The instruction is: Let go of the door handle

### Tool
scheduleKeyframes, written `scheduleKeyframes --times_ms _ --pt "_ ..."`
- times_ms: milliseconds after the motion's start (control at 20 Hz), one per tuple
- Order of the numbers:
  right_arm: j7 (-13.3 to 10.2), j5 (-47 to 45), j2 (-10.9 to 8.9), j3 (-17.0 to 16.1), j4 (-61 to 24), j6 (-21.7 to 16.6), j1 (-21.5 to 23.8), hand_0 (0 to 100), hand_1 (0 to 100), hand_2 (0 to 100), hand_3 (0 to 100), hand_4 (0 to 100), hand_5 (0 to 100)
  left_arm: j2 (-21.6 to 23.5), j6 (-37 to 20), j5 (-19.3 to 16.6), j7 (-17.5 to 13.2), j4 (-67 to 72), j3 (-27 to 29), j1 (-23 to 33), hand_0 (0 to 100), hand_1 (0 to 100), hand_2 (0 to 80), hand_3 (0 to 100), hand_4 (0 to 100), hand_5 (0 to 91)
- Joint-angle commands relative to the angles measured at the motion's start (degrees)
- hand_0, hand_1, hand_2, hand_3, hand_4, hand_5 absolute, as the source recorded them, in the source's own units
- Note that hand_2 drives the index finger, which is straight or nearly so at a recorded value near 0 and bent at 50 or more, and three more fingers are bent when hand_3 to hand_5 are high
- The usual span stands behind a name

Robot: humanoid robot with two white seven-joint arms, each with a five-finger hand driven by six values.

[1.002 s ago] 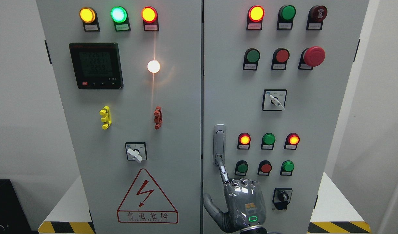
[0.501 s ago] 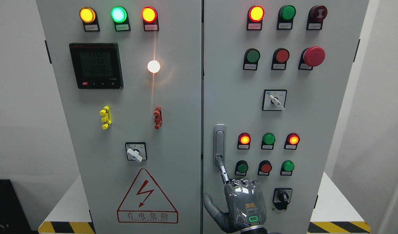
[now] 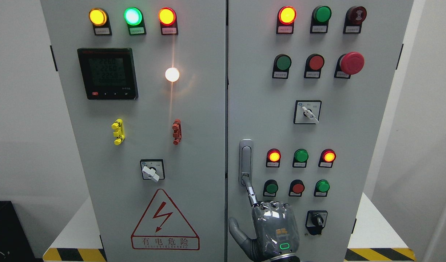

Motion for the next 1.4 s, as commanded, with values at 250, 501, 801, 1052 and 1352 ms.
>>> scheduleKeyframes --times_ms 250,501,801,1052,1352 --pt "0.1 0.0 -0.14 0.1 0.6 -0.1 0.1 37 24 10 100 100 100 0.0 0.0 0.0 0.0 0.0 0.0 1.0 12 56 0.0 0 0 0.0" --pt "0.1 0.0 -0.05 0.1 0.7 -0.1 0.1 37 25 10 100 100 100 0.0 0.0 0.0 0.0 0.0 0.0 1.0 12 56 0.0 0 0 0.0" --pt "0.1 0.0 -0.14 0.1 0.7 -0.1 0.6 36 25 11 100 100 100 0.0 0.0 0.0 0.0 0.0 0.0 1.0 12 56 0.0 0 0 0.0" --pt "0.1 0.0 -0.14 0.1 0.7 -0.1 0.7 36 25 11 100 100 100 0.0 0.0 0.0 0.0 0.0 0.0 1.0 12 56 0.0 0 0 0.0" --pt "0.1 0.0 -0.05 0.1 0.7 -0.1 0.7 36 25 11 100 100 100 0.0 0.0 0.0 0.0 0.0 0.0 1.0 12 56 0.0 0 0 0.0"
